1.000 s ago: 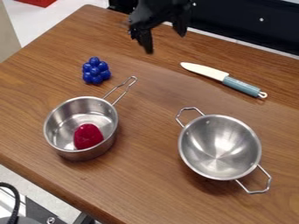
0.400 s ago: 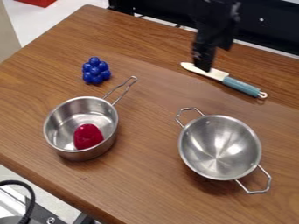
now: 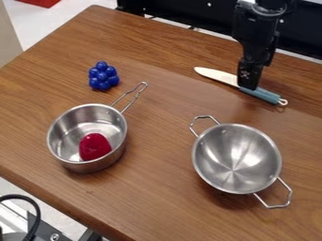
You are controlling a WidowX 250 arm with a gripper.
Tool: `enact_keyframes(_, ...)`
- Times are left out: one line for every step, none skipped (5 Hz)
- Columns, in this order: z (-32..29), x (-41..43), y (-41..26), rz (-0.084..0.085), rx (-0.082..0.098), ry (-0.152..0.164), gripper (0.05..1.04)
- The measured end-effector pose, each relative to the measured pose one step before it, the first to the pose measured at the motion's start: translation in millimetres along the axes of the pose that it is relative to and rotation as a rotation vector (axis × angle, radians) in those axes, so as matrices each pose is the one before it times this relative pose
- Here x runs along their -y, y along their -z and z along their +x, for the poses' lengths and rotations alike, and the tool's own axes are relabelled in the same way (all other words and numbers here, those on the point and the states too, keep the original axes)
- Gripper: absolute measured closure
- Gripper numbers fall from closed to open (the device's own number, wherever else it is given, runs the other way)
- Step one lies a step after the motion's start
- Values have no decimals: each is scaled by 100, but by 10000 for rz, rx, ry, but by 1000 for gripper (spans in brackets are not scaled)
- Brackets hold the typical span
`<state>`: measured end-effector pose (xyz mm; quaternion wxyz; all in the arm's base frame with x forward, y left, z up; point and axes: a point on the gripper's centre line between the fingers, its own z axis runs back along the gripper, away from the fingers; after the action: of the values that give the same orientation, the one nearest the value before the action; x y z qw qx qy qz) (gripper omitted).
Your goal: Move the blue knife to left side of the table
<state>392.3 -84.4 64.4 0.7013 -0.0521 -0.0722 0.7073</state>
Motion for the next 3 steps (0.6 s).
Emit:
enact_keyframes(-581, 58, 1489, 372, -81, -79, 83)
enact_keyframes(-264, -487, 621, 356, -136, 238, 83)
enact_keyframes(-127, 165, -47, 376, -241, 22, 83)
